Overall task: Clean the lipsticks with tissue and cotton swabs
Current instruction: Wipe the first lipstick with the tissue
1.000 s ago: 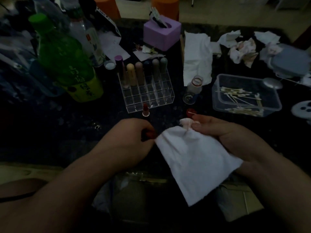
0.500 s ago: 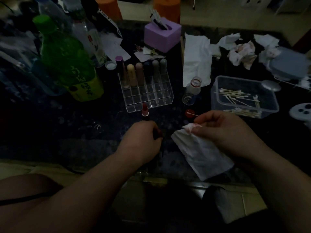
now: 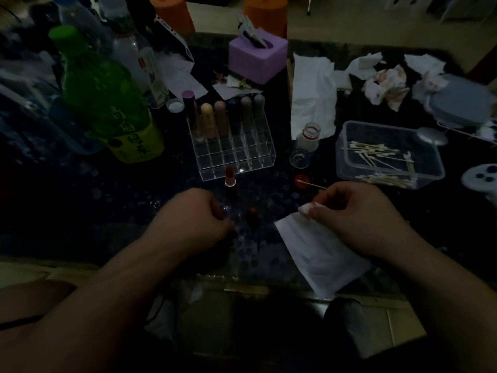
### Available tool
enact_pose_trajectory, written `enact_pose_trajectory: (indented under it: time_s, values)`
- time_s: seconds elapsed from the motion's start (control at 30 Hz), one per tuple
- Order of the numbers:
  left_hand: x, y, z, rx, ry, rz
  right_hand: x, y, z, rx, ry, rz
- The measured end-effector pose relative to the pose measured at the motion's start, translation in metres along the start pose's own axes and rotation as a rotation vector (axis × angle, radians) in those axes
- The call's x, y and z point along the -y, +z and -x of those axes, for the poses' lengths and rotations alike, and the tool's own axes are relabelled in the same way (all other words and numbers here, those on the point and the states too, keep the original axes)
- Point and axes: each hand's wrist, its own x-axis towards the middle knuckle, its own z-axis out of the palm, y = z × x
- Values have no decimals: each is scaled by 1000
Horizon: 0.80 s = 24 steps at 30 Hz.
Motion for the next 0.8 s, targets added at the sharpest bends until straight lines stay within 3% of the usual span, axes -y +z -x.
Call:
enact_pose_trajectory:
  time_s: [0.23, 0.5, 0.7, 0.8]
  values:
    - [0, 19, -14, -258, -30, 262, 8, -3, 2, 56, 3, -67]
    - [-9, 32, -15, -386, -15, 225, 9, -6, 8, 88, 1, -77]
    - [-19, 10, -5, -328, -20, 472, 13, -14, 15, 102, 3, -204]
    - [-34, -19, 23, -175, 46, 728, 22, -20, 25, 31, -24, -343]
